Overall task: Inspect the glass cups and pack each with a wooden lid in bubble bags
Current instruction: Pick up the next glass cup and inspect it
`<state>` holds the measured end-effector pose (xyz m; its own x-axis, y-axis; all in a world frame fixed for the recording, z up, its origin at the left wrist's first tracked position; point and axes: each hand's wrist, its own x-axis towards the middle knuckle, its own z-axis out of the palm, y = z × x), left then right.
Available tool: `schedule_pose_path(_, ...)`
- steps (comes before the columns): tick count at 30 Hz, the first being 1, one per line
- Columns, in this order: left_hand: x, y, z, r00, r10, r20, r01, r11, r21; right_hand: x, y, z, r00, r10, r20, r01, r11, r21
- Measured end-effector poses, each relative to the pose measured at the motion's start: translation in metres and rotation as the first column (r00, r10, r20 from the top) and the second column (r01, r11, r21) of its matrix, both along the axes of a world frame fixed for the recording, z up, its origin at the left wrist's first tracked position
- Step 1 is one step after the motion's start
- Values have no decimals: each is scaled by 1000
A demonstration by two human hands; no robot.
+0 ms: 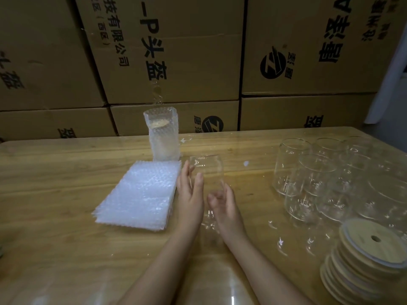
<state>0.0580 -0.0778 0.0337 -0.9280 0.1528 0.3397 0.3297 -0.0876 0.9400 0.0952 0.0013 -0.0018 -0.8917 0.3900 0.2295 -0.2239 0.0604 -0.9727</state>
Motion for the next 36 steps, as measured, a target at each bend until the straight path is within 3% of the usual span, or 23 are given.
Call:
schedule_pose_path(3, 12, 4, -9, 987, -148, 61, 145, 988, 49, 1, 4, 2, 992, -106, -72, 105, 994, -24)
schedule_pose_path(6, 16, 8, -9, 983, -165, 80, 160, 985, 65, 0, 6, 3, 986, -143, -90, 143, 990, -8)
schedule_pose_path(10, 10, 10, -10, 986, -135, 93, 121, 982, 147, 1, 0, 3, 973, -199, -114, 218, 958, 185)
schedule_pose_path(14, 5, 8, -14, 988, -103, 111, 87, 986, 141, 2, -4, 1, 941, -184, -284, 296, 853, 430)
schedule_pose_path(16, 2, 6, -16, 993, -84, 79, 77, 993, 87, 1, -4, 1, 906, -160, -392, 368, 756, 542)
schedule_pose_path(19, 2, 6, -18, 997, -63, 45, 63, 998, 4, -1, -4, 1, 893, -138, -428, 399, 684, 611)
schedule_pose_path(22, 3, 6, -18, 998, -68, 13, 68, 998, -14, -2, -3, 8, 929, -143, -340, 311, 798, 516)
schedule_pose_path(25, 6, 8, -20, 994, -103, -19, 103, 994, -28, -4, 4, 21, 958, -117, -260, 196, 933, 302)
schedule_pose_path(29, 7, 6, -16, 983, -183, 5, 183, 982, 49, -5, 19, 34, 984, 2, -181, 2, 1000, 20)
schedule_pose_path(32, 2, 6, -8, 925, -324, 196, 278, 932, 231, -4, 24, 41, 983, 114, -142, -113, 993, 18)
schedule_pose_path(36, -1, 1, -7, 934, -309, 181, 269, 939, 216, -1, 19, 41, 975, 129, -183, -124, 992, 38)
